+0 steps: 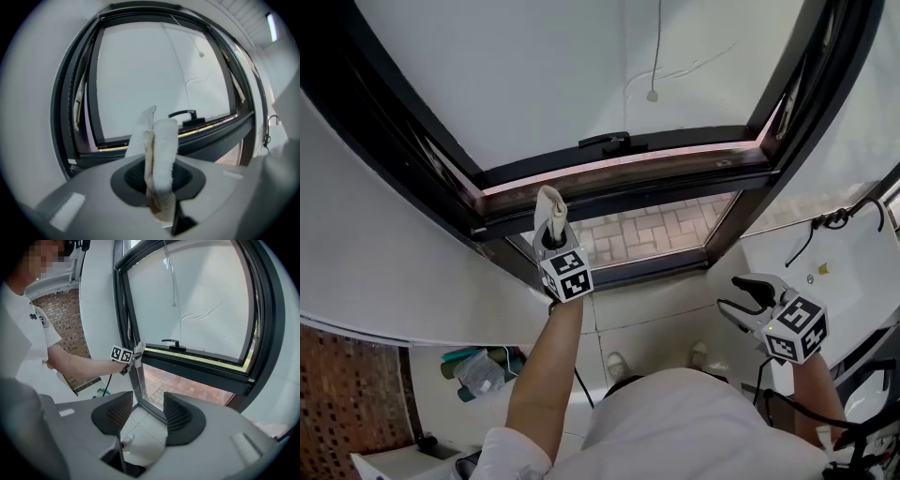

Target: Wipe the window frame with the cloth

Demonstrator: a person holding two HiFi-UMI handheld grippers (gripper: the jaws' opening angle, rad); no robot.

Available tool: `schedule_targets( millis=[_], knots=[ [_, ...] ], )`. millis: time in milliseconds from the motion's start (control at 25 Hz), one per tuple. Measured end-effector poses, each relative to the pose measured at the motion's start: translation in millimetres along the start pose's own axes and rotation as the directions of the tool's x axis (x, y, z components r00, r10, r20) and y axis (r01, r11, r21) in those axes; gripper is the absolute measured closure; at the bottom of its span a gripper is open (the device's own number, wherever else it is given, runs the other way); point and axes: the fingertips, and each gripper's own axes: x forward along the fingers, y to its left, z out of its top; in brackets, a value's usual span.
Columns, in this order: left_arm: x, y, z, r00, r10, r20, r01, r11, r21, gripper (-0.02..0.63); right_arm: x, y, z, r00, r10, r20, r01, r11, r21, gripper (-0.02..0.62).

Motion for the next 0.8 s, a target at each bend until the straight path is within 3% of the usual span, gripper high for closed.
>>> schedule_targets(
  millis=[800],
  knots=[
    [22.6, -271.6, 52.9, 0.989, -0.146, 0.010, 0.147, 0.988, -0.038, 0.514, -94.4, -138.6, -70.5, 1.000, -0.017, 0.020, 0.016, 0.999, 0.040, 0.391]
  ],
)
